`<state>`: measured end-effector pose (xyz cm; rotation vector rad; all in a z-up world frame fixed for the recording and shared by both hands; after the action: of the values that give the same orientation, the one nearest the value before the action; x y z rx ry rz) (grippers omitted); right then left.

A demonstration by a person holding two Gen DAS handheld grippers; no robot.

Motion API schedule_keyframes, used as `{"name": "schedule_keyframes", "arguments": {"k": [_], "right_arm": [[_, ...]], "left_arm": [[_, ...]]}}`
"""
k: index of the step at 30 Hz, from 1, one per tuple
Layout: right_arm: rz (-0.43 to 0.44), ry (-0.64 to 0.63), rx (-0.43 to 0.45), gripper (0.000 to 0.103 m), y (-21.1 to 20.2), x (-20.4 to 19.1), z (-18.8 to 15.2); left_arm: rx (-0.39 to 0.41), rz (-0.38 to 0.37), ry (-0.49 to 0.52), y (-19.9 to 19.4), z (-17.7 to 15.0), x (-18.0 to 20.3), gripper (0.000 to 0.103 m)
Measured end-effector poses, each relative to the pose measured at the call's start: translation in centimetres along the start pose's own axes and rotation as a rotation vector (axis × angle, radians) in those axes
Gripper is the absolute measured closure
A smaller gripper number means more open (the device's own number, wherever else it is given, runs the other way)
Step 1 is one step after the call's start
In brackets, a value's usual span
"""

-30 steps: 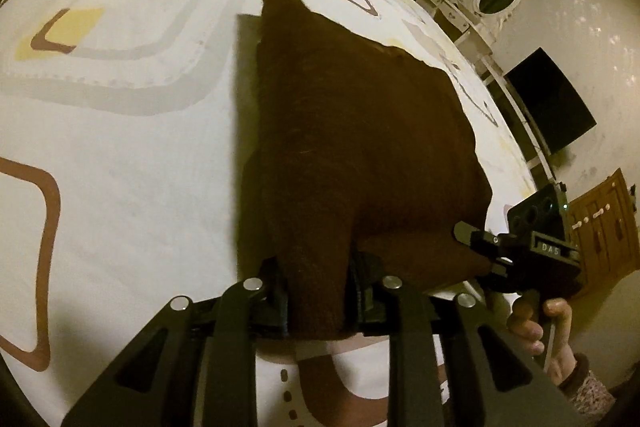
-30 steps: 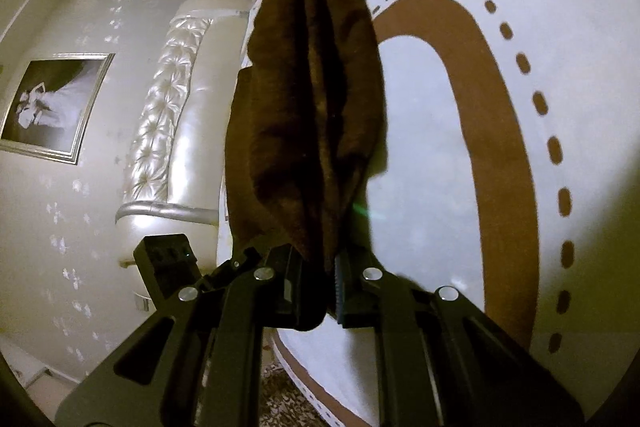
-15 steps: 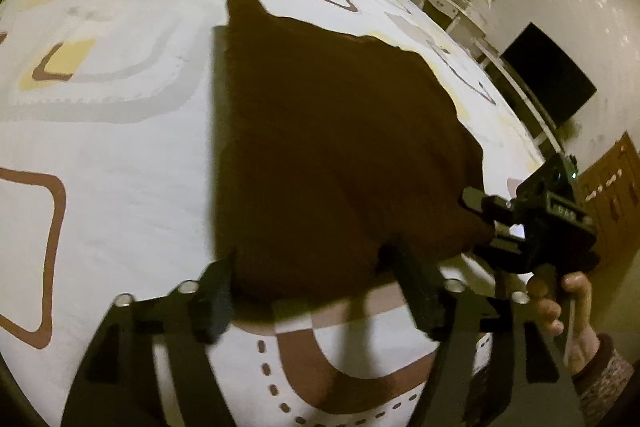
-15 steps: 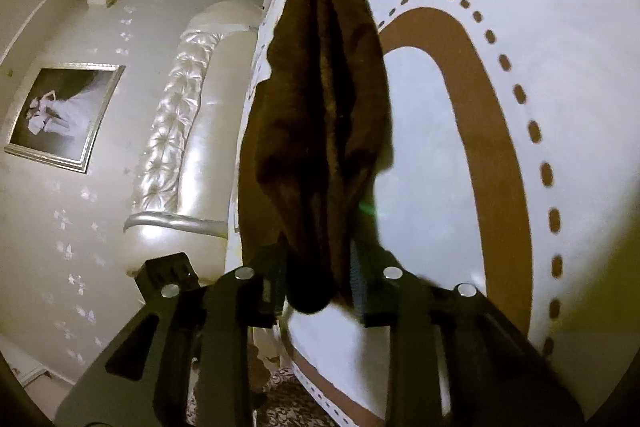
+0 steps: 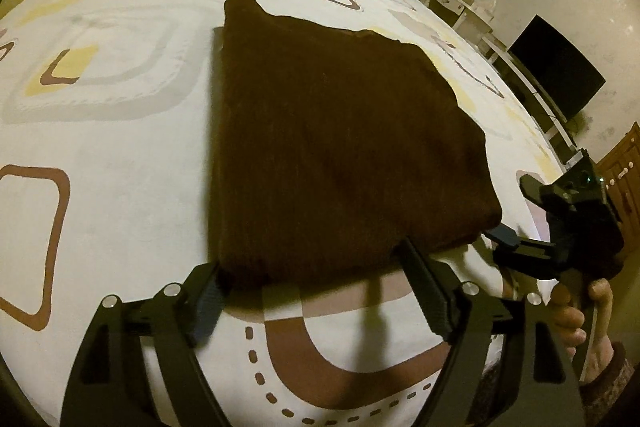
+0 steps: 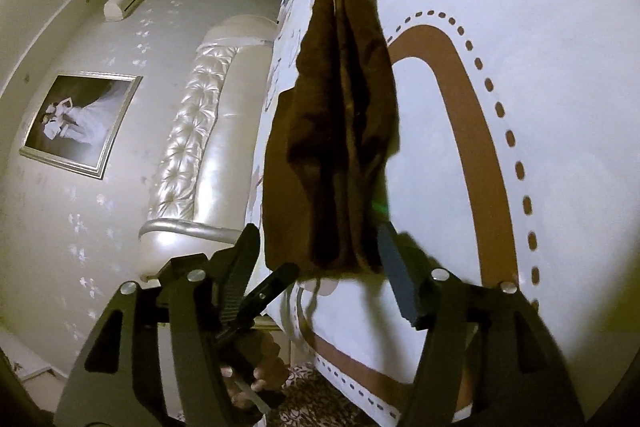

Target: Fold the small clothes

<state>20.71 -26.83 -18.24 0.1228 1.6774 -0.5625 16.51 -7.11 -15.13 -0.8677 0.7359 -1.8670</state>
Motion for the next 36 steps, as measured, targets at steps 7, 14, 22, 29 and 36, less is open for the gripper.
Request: {"name": "schedule_keyframes", "arguments": {"k": [7, 14, 22, 29, 36], "right_arm": [[-0.009, 0.004, 0.010, 0.040, -0.8, 0.2, -0.7], [-0.049, -0.022, 0.045, 0.033, -1.2, -0.4, 1.0], [-0.068, -0.054, 0.080, 0.032, 1.4, -1.3, 5.1], [-0.119, -0.082, 0.093, 0.048, 3.8, -1.5, 7.3], [-0.114, -0.019, 0.080, 0.095, 3.6, 1.2, 7.7]], "left_arm": [[-0.006, 0.016, -0.010, -0.3, -0.3, 0.0, 0.023], [0.013, -0.101, -0.088, -2.1, 0.5, -1.3, 0.023], [0.041, -0.084, -0.109, -1.3, 4.0, -4.6, 0.023], [0.008, -0.060, -0.114, 1.7, 6.7, -5.6, 0.023], [-0.001, -0.003, -0.055, 3.0, 6.7, -5.6, 0.023]]}}
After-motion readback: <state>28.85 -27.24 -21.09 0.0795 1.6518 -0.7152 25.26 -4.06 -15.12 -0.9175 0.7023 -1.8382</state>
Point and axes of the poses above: each gripper's, at about its wrist camera, not at the fingertips, and y roughly the way its jaws point, x to its right, z to its top, the point moved 8 cm from there along y, roughly the way its jaws point, and after that the axes turned 9 degrees about y, right-handed, at the moved point
